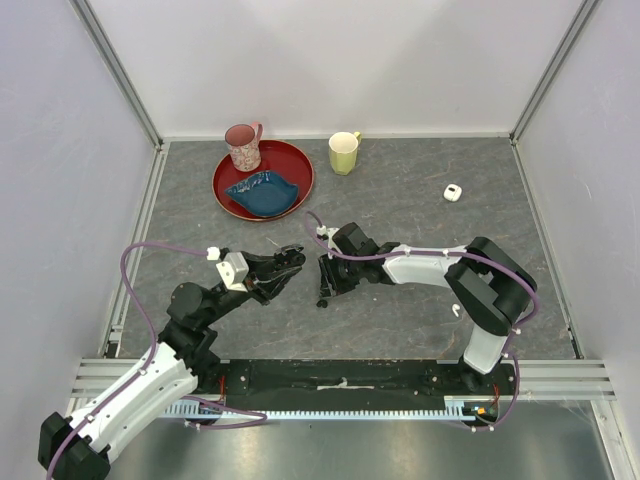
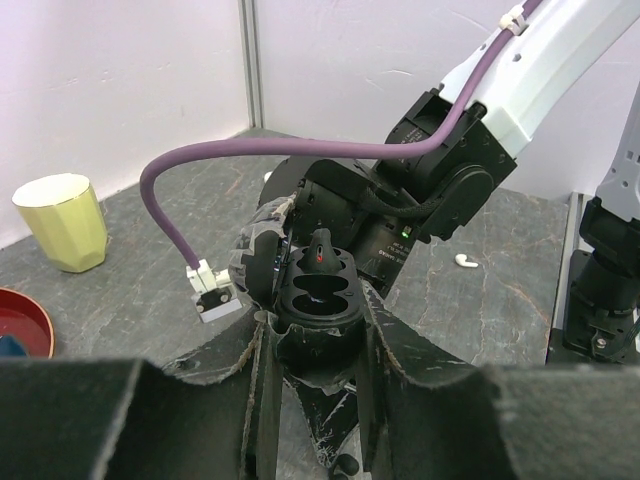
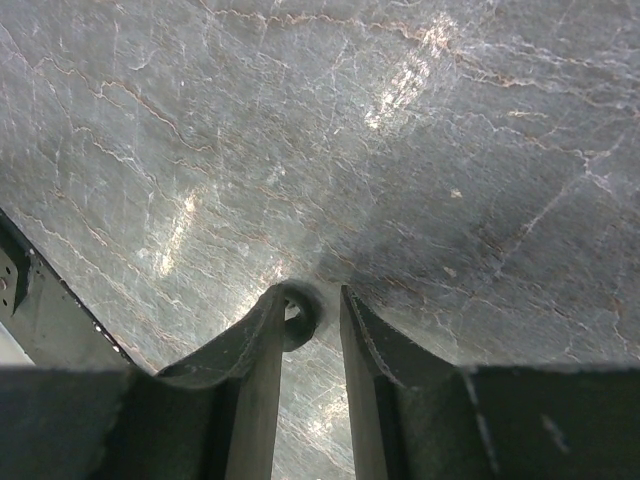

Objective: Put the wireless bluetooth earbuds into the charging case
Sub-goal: Adjust the earbud at the center of the board.

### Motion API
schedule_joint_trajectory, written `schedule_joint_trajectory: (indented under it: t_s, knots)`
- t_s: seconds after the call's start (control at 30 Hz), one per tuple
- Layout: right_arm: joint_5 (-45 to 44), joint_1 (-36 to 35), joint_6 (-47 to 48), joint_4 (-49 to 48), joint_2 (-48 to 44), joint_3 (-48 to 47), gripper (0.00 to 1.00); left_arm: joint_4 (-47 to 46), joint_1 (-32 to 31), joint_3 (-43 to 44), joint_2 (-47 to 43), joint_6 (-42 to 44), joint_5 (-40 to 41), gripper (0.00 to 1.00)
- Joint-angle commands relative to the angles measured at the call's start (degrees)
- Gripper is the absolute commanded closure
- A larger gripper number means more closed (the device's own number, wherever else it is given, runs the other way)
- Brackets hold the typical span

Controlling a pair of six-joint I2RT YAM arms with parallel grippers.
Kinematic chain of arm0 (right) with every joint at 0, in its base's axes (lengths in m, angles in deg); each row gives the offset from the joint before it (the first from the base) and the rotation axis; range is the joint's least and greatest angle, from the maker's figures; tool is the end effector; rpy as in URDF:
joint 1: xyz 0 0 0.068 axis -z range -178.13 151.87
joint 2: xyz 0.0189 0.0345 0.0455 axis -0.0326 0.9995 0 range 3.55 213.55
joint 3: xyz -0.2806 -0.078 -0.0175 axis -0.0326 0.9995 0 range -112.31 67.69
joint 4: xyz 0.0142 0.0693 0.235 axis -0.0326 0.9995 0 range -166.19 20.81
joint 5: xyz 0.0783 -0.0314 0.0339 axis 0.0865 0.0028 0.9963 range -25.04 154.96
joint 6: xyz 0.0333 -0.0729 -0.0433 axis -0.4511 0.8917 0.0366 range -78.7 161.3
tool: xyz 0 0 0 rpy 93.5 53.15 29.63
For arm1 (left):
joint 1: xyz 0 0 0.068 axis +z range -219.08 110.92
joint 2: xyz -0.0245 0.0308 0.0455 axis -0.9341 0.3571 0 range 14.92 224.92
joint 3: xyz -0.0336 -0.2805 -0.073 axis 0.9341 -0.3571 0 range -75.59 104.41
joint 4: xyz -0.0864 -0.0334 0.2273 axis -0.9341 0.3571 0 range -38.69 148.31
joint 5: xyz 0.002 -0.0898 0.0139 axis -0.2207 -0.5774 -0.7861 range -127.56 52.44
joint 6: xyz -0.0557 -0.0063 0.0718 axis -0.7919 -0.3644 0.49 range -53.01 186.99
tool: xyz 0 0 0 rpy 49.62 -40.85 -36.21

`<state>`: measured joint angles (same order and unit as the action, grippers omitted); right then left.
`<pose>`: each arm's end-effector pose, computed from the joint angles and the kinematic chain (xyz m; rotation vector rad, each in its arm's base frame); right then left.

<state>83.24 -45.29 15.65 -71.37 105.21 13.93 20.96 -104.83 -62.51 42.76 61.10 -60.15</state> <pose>0.2304 0.2860 0.1418 -0.6396 2.5923 0.8789 0.1024 -0.1123 0.2860 0.6792 1.1923 -0.8690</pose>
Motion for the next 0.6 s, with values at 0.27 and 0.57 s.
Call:
schedule_joint_trajectory:
  t_s: [0.27, 0.57]
  knots:
    - [-1.94, -2.50, 1.04, 4.67, 0.81, 1.64, 0.63, -2.96, -0.02, 0.63, -0.41, 0.00, 0.35, 0.98]
    - [-2.20, -2.59, 0.78, 4.59, 1.07, 2.34, 0.64, -2.35, -0.02, 0.02, -3.05, -0.09, 1.58, 0.98]
